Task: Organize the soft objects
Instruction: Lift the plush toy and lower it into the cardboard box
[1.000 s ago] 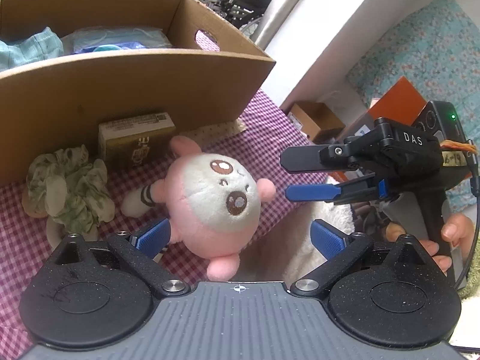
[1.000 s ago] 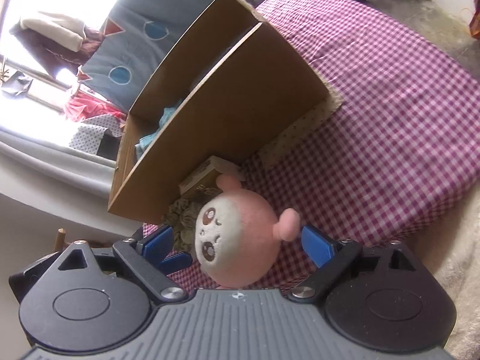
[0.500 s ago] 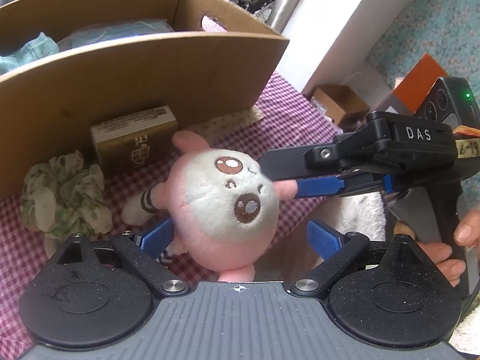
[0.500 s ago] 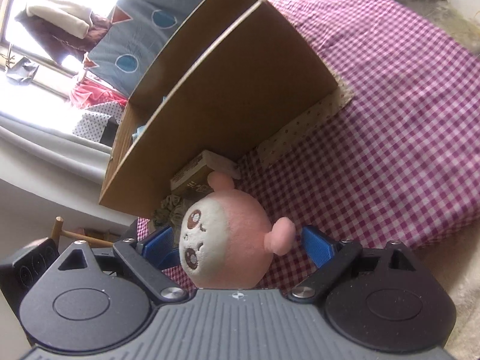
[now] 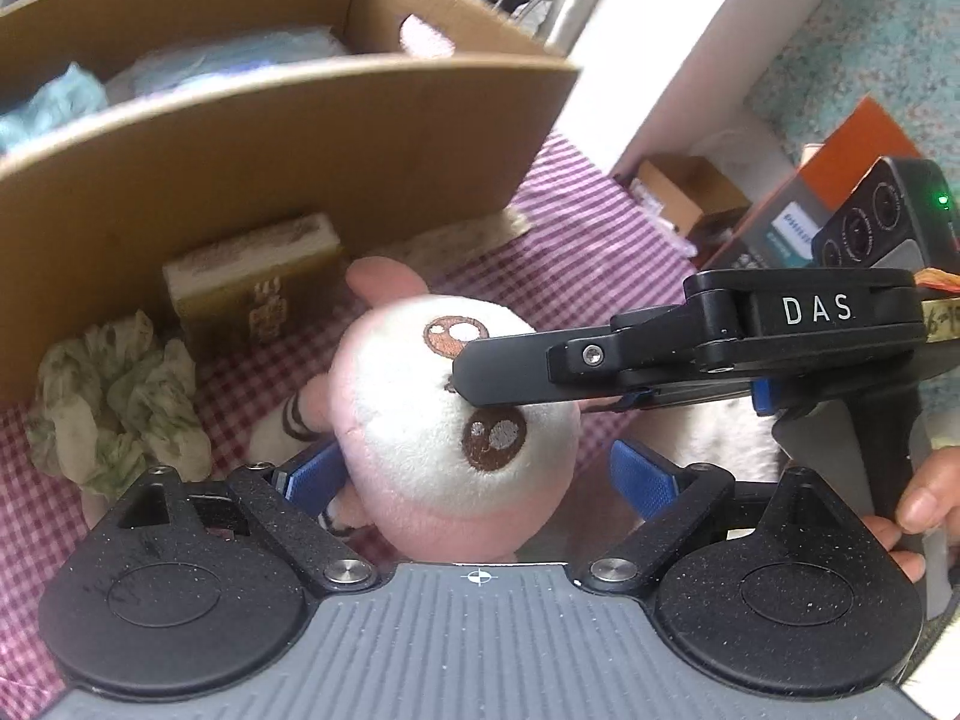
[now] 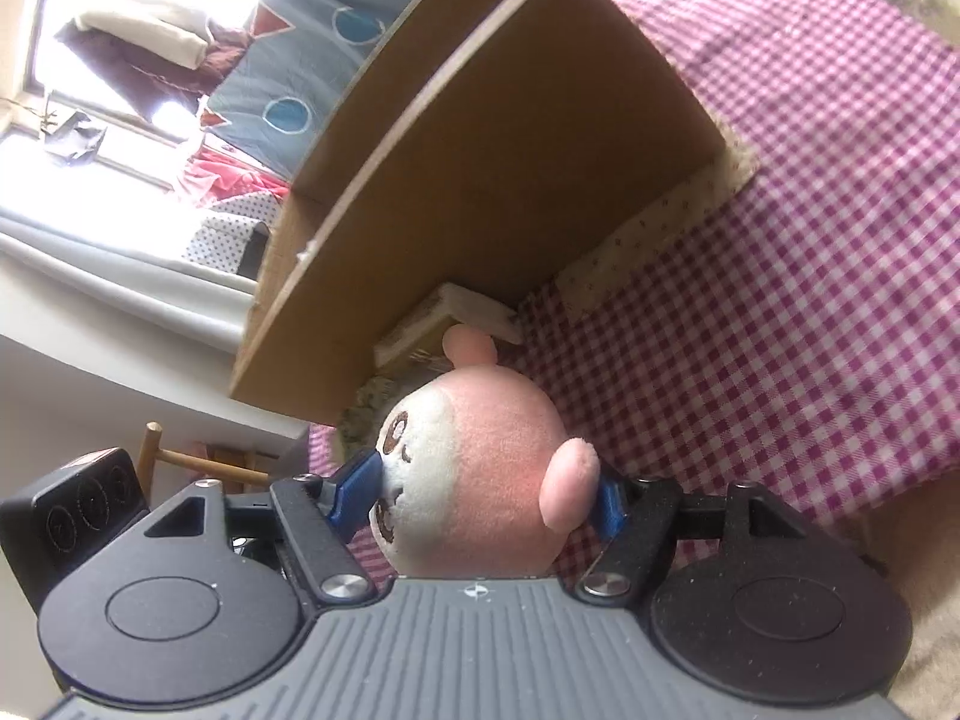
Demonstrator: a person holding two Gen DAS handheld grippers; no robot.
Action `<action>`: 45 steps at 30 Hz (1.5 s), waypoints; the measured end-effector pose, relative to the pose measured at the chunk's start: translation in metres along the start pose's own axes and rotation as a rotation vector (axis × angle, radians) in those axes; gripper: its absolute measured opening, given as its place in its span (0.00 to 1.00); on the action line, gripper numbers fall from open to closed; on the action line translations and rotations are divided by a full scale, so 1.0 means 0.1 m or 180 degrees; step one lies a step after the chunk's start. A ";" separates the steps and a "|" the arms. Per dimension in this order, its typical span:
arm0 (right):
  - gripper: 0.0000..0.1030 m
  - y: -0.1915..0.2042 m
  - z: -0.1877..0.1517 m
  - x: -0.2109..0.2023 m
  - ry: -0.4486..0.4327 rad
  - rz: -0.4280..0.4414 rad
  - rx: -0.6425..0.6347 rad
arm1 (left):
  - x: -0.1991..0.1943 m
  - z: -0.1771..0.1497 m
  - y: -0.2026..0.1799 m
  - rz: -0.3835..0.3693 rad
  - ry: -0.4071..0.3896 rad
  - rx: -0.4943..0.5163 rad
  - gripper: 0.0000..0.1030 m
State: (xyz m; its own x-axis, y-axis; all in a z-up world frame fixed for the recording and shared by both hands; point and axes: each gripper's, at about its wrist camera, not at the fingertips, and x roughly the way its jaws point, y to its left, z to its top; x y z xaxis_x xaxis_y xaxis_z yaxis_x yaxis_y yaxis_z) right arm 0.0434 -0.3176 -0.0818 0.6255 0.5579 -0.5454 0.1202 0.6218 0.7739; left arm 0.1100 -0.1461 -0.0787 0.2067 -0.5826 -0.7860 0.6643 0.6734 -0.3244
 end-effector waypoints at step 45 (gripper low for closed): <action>0.77 0.64 1.98 1.29 0.1318 -0.0291 -0.0274 | 0.06 1.56 1.32 -0.0211 0.0392 -0.0899 0.92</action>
State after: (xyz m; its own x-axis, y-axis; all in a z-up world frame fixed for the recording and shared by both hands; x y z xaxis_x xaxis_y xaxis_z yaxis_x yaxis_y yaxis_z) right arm 0.2846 -0.3148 -0.0389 0.2511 0.6610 -0.7071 0.0849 0.7127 0.6963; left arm 0.3113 -0.1316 -0.0445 0.0696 -0.5816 -0.8105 0.4441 0.7455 -0.4969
